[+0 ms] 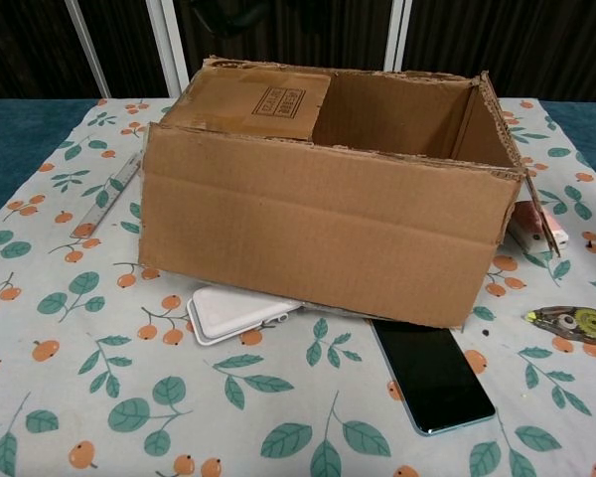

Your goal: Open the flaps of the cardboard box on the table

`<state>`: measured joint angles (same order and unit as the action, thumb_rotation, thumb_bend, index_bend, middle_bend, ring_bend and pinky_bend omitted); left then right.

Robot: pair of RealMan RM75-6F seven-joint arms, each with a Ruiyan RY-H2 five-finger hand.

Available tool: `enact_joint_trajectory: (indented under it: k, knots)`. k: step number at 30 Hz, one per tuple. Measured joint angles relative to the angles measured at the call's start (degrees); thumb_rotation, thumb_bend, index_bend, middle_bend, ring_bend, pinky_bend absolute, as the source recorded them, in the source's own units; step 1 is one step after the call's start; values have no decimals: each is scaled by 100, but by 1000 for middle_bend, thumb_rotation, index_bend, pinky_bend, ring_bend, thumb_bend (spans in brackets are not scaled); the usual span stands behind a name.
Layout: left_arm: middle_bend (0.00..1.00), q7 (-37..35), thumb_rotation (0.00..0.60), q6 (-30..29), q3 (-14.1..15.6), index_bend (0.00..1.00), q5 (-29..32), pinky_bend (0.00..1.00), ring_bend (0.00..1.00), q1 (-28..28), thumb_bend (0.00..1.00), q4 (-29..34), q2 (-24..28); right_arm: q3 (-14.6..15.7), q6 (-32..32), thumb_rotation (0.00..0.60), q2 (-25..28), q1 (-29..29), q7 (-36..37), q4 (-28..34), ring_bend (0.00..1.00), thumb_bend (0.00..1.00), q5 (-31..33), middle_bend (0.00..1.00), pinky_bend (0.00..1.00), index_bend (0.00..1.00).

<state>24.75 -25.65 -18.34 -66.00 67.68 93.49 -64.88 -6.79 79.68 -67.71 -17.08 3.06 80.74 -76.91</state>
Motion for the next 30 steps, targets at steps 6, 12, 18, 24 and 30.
enact_joint_trajectory:
  k: [6,12,18,24,30]
  knots:
    - [231,308,600,259,399,214,301,332,169,724,794,-461,-584,-84,-57,600,7,35,71,-21,78,413,24,25,232,48]
    - [234,457,600,301,722,216,614,332,169,1150,795,-773,-941,-131,-113,600,7,58,122,-32,78,427,35,25,232,54]
    - [303,501,600,282,963,267,891,364,227,1442,813,-943,-1113,-155,-168,600,1,73,154,-31,78,461,17,25,232,59]
    - [361,523,600,165,1192,306,1058,383,269,1600,833,-958,-1125,-172,-177,600,-18,85,215,-68,78,501,-49,25,232,71]
    - [487,491,600,58,1323,392,1088,468,377,1679,843,-880,-1092,-199,-181,600,-23,105,243,-67,78,507,-59,27,232,83]
